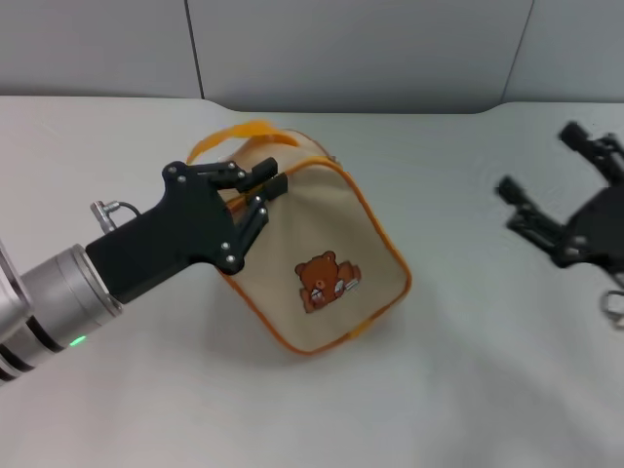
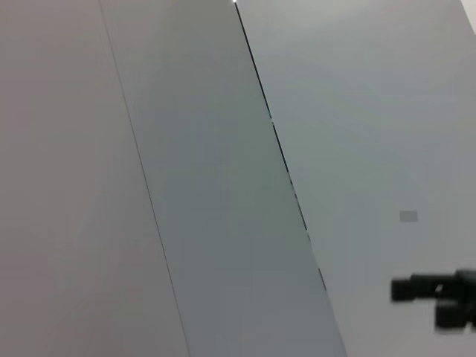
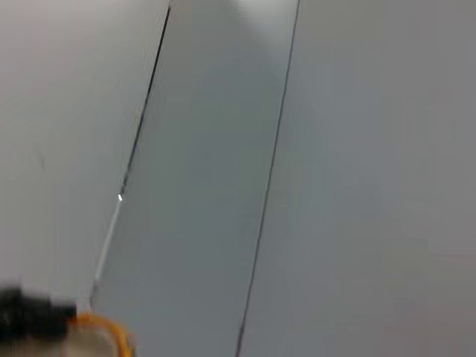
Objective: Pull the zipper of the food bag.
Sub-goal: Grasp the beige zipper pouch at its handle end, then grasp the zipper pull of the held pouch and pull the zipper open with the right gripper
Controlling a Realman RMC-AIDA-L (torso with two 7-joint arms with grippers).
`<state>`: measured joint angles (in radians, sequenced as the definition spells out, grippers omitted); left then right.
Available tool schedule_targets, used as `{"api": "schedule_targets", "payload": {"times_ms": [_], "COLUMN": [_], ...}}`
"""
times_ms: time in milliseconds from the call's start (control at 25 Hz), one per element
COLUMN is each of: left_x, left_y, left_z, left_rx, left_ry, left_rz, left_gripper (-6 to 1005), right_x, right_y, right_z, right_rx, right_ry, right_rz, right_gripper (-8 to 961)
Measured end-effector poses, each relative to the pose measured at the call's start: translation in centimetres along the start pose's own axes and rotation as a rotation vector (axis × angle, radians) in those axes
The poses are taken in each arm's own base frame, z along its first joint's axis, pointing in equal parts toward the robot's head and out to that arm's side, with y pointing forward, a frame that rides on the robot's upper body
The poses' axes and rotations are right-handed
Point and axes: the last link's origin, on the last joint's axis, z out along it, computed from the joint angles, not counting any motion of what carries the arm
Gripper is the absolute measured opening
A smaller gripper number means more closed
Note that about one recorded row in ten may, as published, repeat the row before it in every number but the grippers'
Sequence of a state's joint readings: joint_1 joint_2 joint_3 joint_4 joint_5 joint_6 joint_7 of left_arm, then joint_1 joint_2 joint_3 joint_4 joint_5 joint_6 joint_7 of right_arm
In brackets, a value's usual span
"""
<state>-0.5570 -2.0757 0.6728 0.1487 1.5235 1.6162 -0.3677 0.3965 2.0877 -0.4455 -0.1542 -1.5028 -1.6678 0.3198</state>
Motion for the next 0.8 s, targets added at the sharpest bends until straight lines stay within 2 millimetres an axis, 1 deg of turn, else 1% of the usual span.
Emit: {"api": "schedule_targets", "payload": {"times_ms": [200,240,280,480,560,800], "left_x": [0.3,0.4,0.4,0.4,0.3,0.2], "left_y": [-0.4,-0.4,-0.4,-0.5,-0.5,-0.3], "left_z": [0.0,0.0,0.0,0.4,0.5,1.0], "left_rx": [-0.013,-0.014,-0.014,-0.018,-0.023,-0.038], "left_ry": [0.007,0.008,0.008,0.005,0.003,-0.005], "left_rz": [0.0,-0.002,-0.002,0.001,0.003,0.004], "left_gripper": [97,95,92,49,29,16], "right_x": [1.5,1.9,1.9,2.5,2.5,2.2], "right_y": [2.1,2.9,2.9,4.5,4.7,5.0], "right_z": [3.5,4.6,4.6,6.4,6.8,7.8], "right_rx": [-0.039,-0.064,-0.064,-0.102,-0.11,-0.137], "right_ry": [0.051,0.071,0.071,0.106,0.106,0.087], "right_rz": [-0.058,-0.081,-0.081,-0.153,-0.155,-0.155], "right_gripper": [833,833,833,833,833,833]}}
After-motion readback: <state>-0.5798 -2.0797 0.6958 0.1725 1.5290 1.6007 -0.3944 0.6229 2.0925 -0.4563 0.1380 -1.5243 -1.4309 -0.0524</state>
